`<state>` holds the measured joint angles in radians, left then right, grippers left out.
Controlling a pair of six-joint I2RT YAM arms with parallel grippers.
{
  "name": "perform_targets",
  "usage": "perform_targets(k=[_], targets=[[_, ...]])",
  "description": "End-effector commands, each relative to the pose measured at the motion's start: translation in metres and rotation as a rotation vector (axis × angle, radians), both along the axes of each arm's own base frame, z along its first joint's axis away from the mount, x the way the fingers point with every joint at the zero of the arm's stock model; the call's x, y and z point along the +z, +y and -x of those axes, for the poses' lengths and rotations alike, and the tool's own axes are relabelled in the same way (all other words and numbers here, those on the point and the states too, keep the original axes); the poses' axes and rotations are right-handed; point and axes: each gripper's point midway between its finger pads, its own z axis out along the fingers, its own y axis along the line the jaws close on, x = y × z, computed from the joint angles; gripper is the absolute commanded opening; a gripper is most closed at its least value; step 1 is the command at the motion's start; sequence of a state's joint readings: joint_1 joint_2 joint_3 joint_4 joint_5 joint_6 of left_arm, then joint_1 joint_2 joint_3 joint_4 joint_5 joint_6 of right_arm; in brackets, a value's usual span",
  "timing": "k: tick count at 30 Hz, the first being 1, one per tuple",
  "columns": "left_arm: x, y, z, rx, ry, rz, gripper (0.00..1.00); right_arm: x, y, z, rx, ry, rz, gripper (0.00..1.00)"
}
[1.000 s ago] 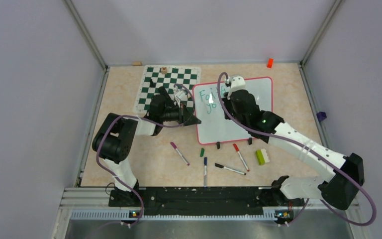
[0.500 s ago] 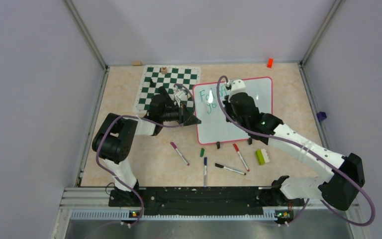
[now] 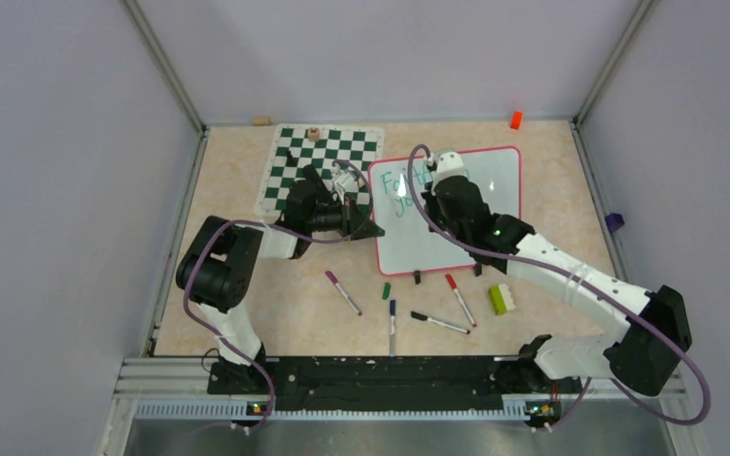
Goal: Write a sentence on the whiteboard
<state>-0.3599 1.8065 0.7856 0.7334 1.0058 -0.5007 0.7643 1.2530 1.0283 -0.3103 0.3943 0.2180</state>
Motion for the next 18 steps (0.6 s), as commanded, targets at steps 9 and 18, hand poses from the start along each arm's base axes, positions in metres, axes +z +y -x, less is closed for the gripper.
perform_targets(k=[9,18], targets=[[0.014,-0.006,-0.003,-0.002,-0.054,0.007,0.00,0.035,0.010,-0.024,-0.021,-0.094,-0.027,0.00],[0.014,-0.006,-0.003,-0.002,-0.057,0.006,0.00,0.023,0.010,-0.021,-0.018,-0.054,-0.017,0.00]])
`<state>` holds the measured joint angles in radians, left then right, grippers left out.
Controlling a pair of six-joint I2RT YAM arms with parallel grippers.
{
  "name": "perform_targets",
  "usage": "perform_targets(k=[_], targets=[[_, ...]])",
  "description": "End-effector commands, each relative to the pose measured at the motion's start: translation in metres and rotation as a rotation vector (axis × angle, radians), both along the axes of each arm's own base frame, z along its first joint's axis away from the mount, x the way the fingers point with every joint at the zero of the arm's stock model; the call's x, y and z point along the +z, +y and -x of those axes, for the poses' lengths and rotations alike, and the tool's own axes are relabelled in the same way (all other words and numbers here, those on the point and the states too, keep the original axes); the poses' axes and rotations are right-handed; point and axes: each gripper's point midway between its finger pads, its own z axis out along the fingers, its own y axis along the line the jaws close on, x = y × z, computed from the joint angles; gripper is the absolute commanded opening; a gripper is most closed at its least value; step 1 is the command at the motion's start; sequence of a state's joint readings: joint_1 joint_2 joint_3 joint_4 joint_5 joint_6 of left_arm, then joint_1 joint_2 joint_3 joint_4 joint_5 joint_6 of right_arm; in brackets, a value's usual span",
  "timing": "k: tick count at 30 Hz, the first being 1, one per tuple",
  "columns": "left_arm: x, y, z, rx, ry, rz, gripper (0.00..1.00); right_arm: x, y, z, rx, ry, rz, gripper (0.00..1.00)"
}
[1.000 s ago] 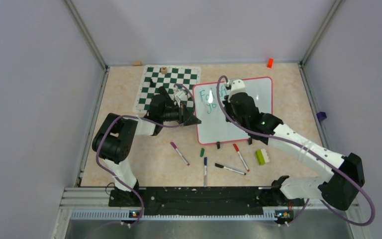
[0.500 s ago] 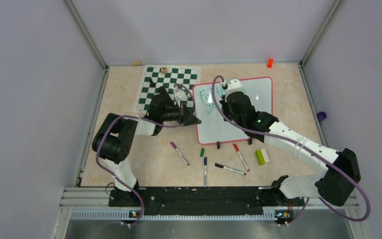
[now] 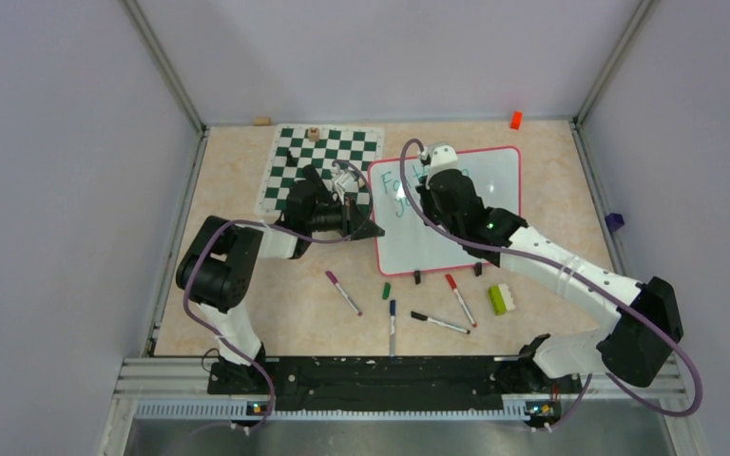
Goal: Write a sentence on the whiteboard
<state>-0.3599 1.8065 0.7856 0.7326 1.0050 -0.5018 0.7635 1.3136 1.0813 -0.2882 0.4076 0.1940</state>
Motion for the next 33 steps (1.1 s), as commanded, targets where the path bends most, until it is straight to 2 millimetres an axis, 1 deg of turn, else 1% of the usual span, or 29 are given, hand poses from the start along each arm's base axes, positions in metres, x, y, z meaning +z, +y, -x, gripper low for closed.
perform_targets(k=[1,9,13,17,22,33], targets=[[0.015,-0.006,-0.003,-0.003,-0.058,0.007,0.00,0.016,0.001,-0.005,-0.014,-0.027,-0.036,0.00],[0.016,-0.006,-0.003,-0.003,-0.061,0.007,0.00,0.007,-0.004,0.009,0.002,0.010,-0.047,0.00],[0.015,-0.006,-0.003,-0.002,-0.060,0.005,0.00,0.004,-0.007,0.011,-0.003,0.016,-0.041,0.00],[0.014,-0.005,-0.003,0.000,-0.061,0.003,0.00,0.004,-0.012,0.009,-0.029,0.010,-0.021,0.00],[0.014,-0.006,-0.003,0.000,-0.063,0.003,0.00,0.008,-0.020,0.001,-0.088,-0.017,0.001,0.00],[0.014,-0.005,-0.003,0.000,-0.060,0.002,0.00,0.025,-0.015,-0.015,-0.098,-0.057,-0.005,0.00]])
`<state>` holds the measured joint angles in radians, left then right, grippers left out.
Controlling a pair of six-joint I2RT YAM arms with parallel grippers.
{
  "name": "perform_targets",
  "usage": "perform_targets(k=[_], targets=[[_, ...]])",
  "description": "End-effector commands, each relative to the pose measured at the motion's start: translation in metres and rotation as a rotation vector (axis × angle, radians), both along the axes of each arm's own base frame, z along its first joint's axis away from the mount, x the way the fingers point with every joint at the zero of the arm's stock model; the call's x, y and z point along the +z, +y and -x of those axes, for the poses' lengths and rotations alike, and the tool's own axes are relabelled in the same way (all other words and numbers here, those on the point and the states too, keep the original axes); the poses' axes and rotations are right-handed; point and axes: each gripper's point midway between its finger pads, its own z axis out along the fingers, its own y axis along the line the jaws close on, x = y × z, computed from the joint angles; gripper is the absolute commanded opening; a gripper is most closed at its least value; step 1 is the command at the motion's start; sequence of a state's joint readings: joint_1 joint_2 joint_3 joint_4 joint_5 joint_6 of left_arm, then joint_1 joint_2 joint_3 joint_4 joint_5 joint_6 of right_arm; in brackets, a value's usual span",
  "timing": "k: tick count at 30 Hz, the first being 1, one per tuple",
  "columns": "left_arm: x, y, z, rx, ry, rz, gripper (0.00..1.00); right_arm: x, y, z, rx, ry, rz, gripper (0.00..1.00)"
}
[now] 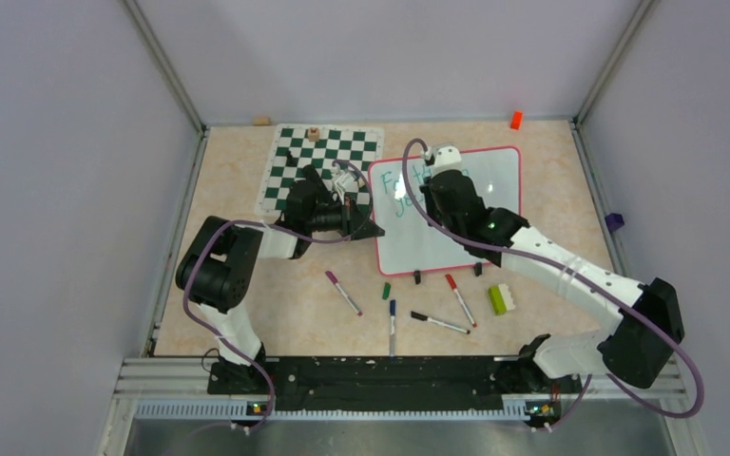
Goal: Write a sentence on the whiteboard
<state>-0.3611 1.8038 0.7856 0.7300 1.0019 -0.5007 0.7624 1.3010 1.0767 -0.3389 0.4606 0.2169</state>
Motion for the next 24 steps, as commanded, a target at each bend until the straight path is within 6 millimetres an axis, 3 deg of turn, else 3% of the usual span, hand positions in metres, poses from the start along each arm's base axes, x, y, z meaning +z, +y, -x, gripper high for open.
perform_targets(k=[1,9,24], targets=[[0.014,-0.005,-0.003,-0.003,-0.060,0.004,0.00,0.029,0.000,-0.018,-0.038,-0.074,-0.031,0.00],[0.014,-0.005,-0.003,-0.004,-0.062,0.005,0.00,0.028,0.000,-0.019,-0.034,-0.068,-0.032,0.00],[0.016,-0.005,-0.002,-0.003,-0.068,0.006,0.00,0.005,-0.015,0.009,-0.015,0.007,-0.027,0.00]])
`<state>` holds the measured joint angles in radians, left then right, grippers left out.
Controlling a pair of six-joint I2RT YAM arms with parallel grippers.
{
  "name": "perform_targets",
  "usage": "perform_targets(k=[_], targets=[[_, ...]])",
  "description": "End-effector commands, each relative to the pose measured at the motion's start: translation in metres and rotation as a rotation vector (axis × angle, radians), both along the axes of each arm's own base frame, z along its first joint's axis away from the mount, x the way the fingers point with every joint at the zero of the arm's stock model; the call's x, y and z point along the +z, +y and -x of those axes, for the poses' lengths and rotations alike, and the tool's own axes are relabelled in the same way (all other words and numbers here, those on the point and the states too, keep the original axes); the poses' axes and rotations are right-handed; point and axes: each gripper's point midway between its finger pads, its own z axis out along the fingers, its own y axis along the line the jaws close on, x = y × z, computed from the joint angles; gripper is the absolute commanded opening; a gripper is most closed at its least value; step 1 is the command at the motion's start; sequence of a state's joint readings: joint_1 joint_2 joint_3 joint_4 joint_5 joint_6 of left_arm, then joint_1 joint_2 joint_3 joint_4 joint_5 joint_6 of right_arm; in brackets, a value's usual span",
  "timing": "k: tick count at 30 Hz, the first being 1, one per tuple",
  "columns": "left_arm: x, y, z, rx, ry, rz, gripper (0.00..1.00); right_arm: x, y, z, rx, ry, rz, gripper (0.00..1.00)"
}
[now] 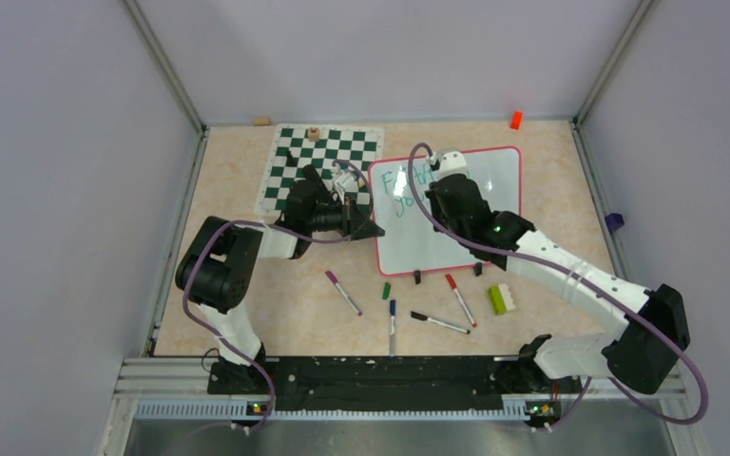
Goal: Write a sentence on the whiteboard
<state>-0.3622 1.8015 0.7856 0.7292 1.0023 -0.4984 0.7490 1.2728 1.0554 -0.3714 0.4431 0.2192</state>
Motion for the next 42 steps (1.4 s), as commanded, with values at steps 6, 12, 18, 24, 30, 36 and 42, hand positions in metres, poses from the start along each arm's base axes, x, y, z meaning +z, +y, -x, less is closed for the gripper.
perform_targets(k=[6,12,18,24,30,36,42], targets=[[0.015,-0.004,-0.002,-0.004,-0.066,0.005,0.00,0.032,-0.003,-0.001,-0.018,-0.056,-0.068,0.00],[0.016,-0.005,-0.001,-0.006,-0.070,0.007,0.00,0.064,-0.005,-0.002,-0.013,-0.126,-0.110,0.00],[0.016,-0.004,-0.002,-0.003,-0.071,0.006,0.00,0.060,-0.007,-0.009,-0.028,-0.125,-0.079,0.00],[0.017,-0.004,-0.002,-0.003,-0.072,0.006,0.00,0.056,-0.002,-0.014,-0.019,-0.118,-0.075,0.00],[0.016,-0.004,-0.002,-0.002,-0.070,0.005,0.00,0.047,0.009,-0.013,0.033,-0.088,-0.080,0.00],[0.016,-0.004,-0.002,-0.003,-0.068,0.005,0.00,0.040,0.001,-0.017,-0.013,-0.089,-0.047,0.00],[0.017,-0.004,-0.002,-0.004,-0.069,0.005,0.00,0.041,-0.004,-0.020,-0.043,-0.108,-0.031,0.00]])
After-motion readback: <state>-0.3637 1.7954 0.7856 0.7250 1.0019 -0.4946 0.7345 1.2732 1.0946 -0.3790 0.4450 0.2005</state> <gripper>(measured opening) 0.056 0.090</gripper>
